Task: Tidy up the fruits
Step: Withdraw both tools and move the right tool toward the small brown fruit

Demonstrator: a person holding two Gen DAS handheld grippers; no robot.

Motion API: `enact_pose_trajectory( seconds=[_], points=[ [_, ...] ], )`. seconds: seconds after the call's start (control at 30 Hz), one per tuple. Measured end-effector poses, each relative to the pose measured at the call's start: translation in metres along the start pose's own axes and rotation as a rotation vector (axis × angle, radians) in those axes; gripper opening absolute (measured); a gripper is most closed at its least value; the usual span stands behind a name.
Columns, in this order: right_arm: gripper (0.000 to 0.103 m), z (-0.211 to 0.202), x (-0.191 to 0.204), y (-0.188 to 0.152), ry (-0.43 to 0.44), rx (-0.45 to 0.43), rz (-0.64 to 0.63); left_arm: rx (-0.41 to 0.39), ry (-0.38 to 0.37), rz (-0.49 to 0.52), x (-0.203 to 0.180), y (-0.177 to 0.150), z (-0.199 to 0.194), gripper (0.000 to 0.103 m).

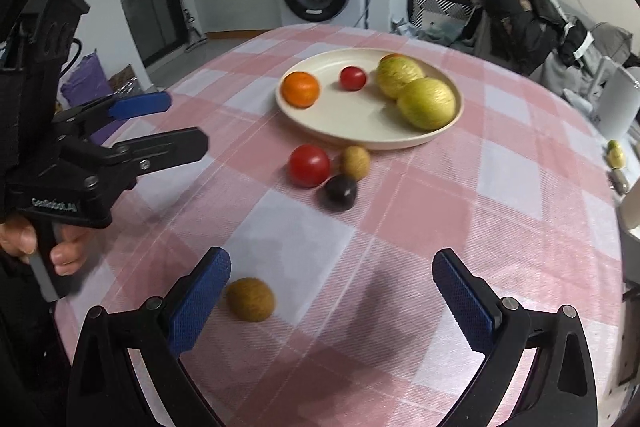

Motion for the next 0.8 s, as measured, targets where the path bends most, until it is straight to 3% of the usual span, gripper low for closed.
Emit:
enact_pose_trajectory(
  seconds=[0.23, 0.63, 0.8],
  points=[
    [0.103, 0.013, 0.015, -0.009, 0.071, 0.060, -0.040, 0.015, -0.001, 0.017, -0.004, -0.004, 0.004, 0.102],
    [0.102, 0.014, 0.014, -0.022, 0.073, 0.103, -0.063, 0.035, -0.003, 0.034, -0.008, -0.009, 0.010, 0.102],
    [0.095, 0.014, 0.014, -0.022, 0.088, 0.100, -0.067, 0.041, -0.002, 0.040, -0.009, -0.010, 0.012, 0.102]
  ],
)
Point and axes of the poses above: each gripper's, at about its wrist camera, not at the fingertips, and z roughly the way its jaws point, x to its left, y to its top, the point moved 4 cm from there along z, roughly the way its jaws point, and after that the axes turned 10 degrees about -z, right-handed, at the moved point
